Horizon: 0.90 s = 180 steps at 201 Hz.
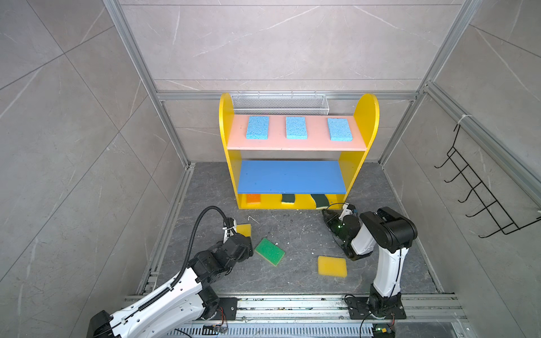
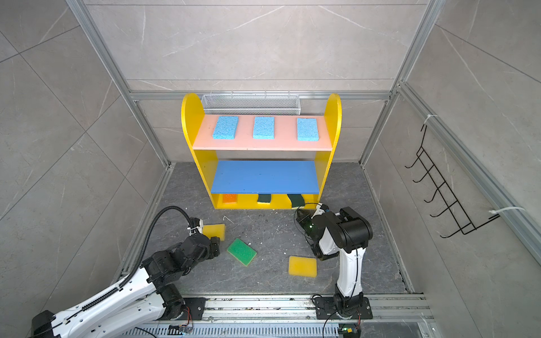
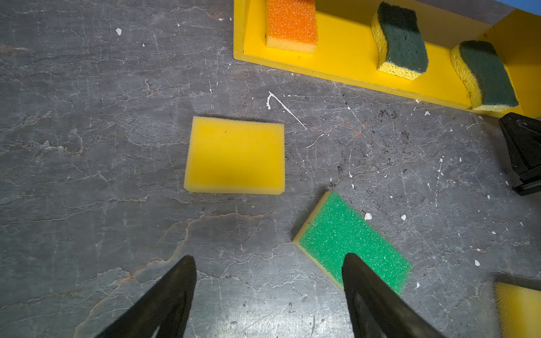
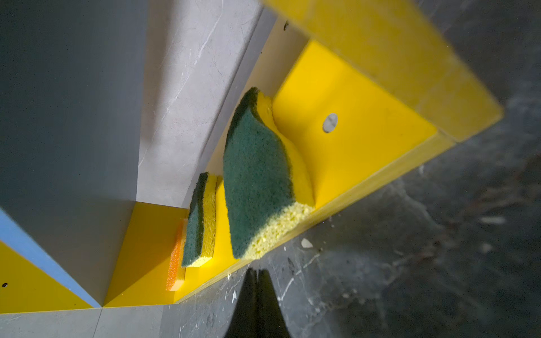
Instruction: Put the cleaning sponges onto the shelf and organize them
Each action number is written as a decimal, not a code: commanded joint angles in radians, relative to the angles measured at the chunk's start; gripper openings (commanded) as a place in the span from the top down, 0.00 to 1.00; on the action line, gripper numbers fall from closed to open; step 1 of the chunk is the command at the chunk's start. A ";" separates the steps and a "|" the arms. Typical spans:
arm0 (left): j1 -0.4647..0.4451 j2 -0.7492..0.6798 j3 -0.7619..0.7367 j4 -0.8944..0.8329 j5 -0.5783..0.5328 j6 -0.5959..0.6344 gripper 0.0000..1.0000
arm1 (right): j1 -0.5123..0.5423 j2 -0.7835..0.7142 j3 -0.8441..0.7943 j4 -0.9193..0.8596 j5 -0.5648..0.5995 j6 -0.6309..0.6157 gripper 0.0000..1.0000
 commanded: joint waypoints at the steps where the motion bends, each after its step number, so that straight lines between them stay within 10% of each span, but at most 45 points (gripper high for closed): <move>1: -0.004 -0.006 0.023 0.024 -0.023 0.013 0.19 | 0.002 0.034 -0.005 -0.021 -0.004 0.011 1.00; 180: -0.004 -0.019 0.016 0.008 -0.040 0.012 0.19 | 0.040 0.035 0.188 -0.264 -0.022 -0.014 1.00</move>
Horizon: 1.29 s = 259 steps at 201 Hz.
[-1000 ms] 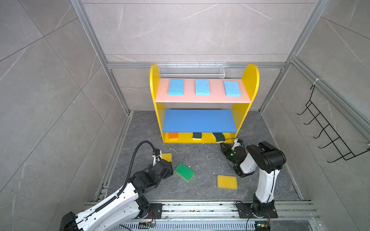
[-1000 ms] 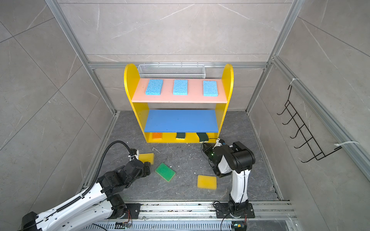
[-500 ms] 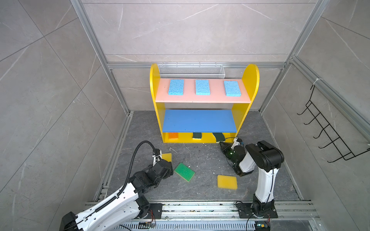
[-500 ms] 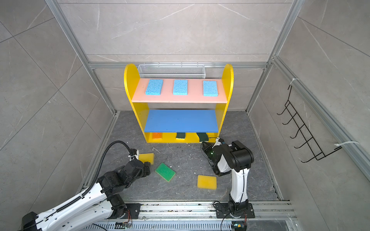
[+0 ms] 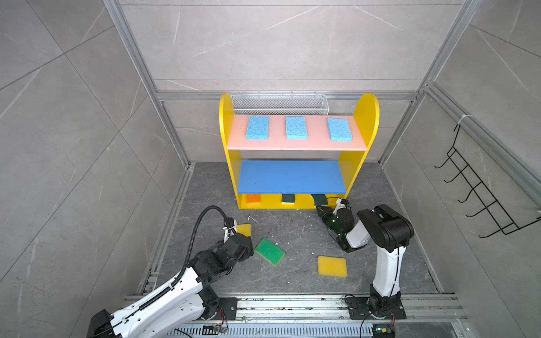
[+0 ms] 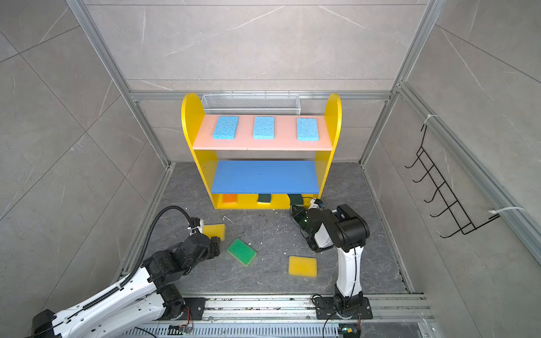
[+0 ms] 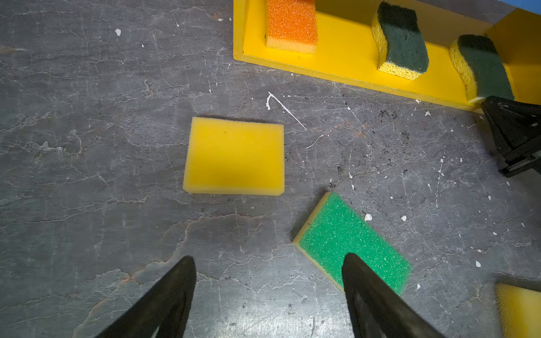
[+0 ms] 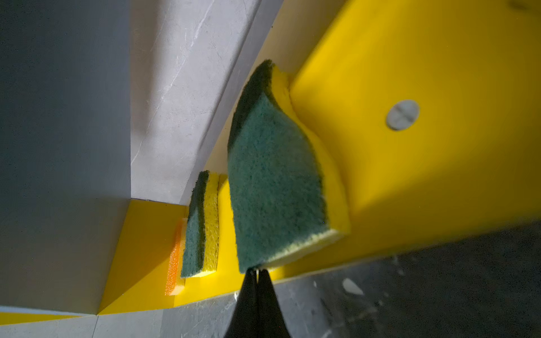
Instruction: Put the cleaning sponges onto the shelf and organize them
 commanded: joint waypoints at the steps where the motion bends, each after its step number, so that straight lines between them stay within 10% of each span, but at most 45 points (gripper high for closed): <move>1: -0.004 -0.019 0.016 0.001 -0.038 0.012 0.19 | 0.004 0.016 0.033 -0.094 -0.005 -0.018 1.00; 259: -0.005 -0.014 -0.010 0.023 -0.023 -0.018 0.19 | 0.027 -0.056 0.056 -0.162 -0.029 -0.124 1.00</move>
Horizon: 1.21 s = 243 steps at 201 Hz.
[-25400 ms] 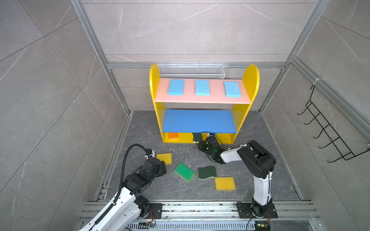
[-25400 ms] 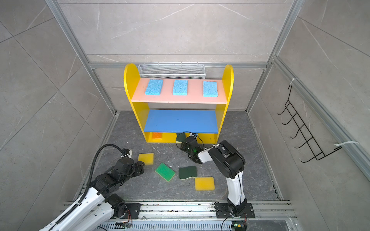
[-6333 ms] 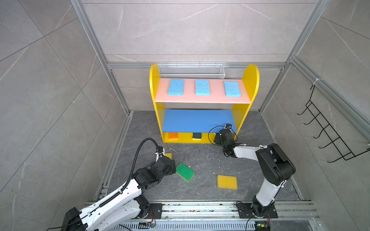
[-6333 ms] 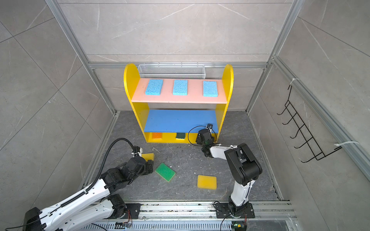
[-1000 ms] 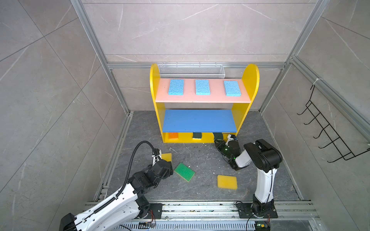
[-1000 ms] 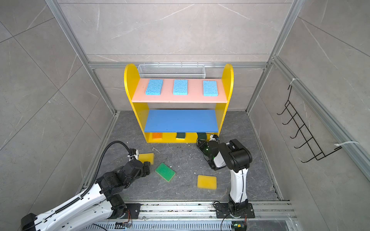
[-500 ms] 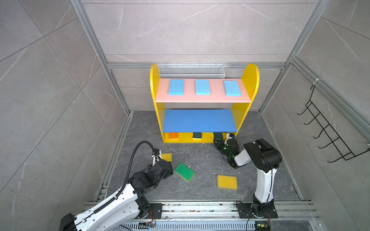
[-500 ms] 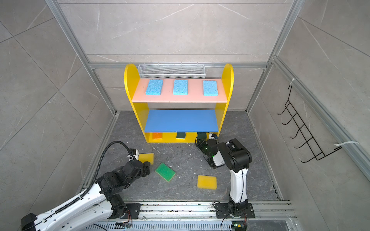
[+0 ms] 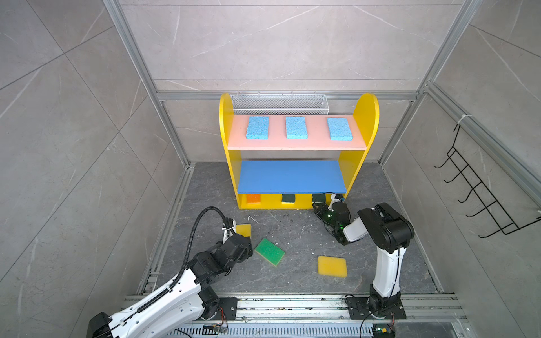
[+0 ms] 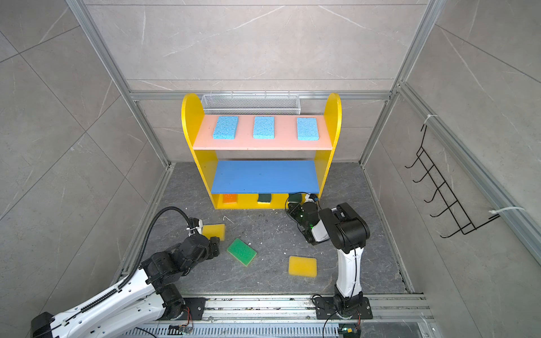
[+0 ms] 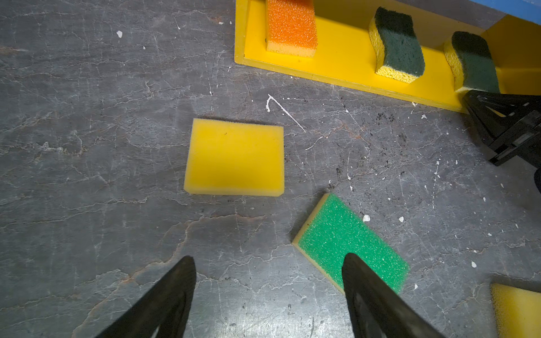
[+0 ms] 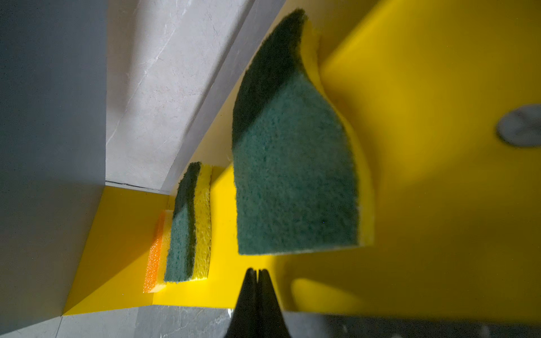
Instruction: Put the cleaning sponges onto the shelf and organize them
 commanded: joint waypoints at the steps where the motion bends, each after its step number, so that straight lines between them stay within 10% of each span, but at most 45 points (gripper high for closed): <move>1: -0.005 0.002 0.000 0.022 -0.021 -0.017 0.19 | 0.013 -0.032 -0.034 0.019 -0.018 -0.024 1.00; 122: -0.015 -0.026 -0.012 0.010 -0.028 -0.024 0.19 | -0.008 -0.246 -0.229 0.037 -0.016 -0.063 1.00; 243: -0.014 -0.019 0.127 -0.220 -0.152 0.010 0.15 | -0.025 -0.862 -0.091 -0.993 0.066 -0.389 0.74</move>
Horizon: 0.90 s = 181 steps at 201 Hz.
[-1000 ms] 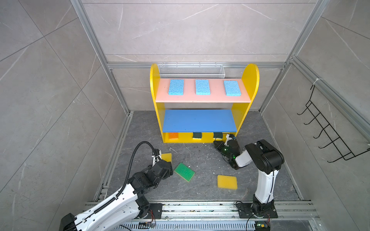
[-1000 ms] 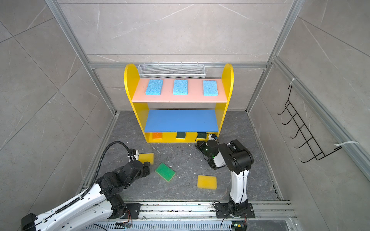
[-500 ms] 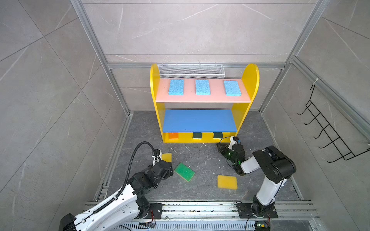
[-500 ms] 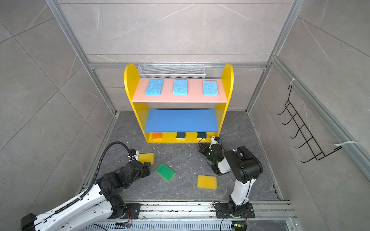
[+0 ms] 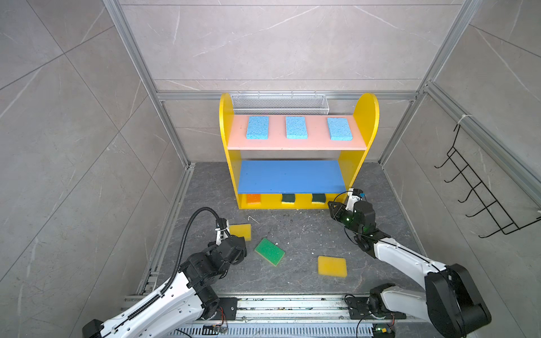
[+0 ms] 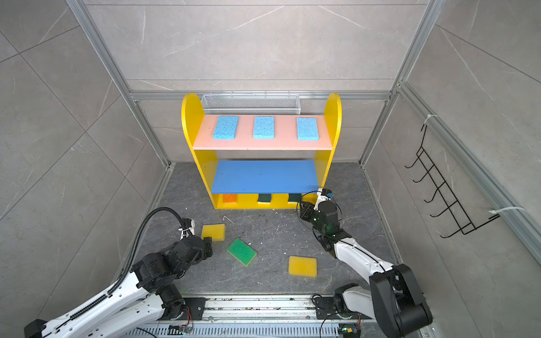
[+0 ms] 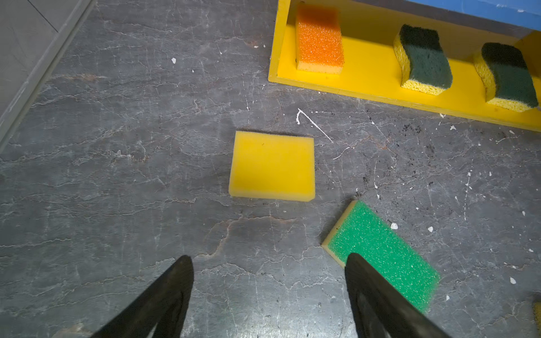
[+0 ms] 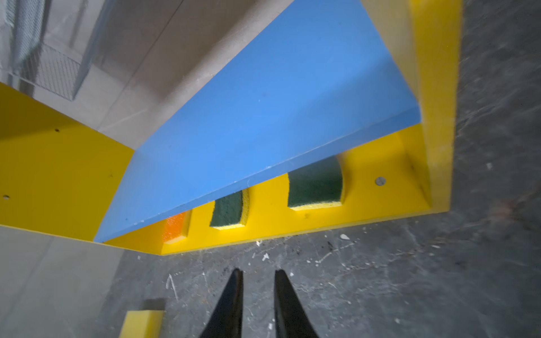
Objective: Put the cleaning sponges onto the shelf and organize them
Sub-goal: 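Move the left gripper over the bright-green sponge while the right gripper withdraws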
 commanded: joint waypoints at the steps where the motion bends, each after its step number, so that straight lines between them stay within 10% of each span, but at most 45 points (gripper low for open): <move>1: -0.004 0.032 0.063 -0.049 -0.043 0.011 0.15 | -0.001 -0.052 0.023 -0.260 0.012 -0.058 0.73; 49: -0.004 0.146 0.128 -0.053 -0.026 -0.032 0.12 | 0.003 -0.215 0.041 -0.450 0.018 -0.118 0.49; 64: -0.004 0.201 0.154 -0.049 -0.014 -0.036 0.12 | 0.002 -0.255 0.053 -0.514 0.028 -0.134 0.28; 181: -0.173 0.468 0.207 0.021 -0.017 -0.231 0.12 | 0.000 -0.377 0.108 -0.746 0.062 -0.153 0.01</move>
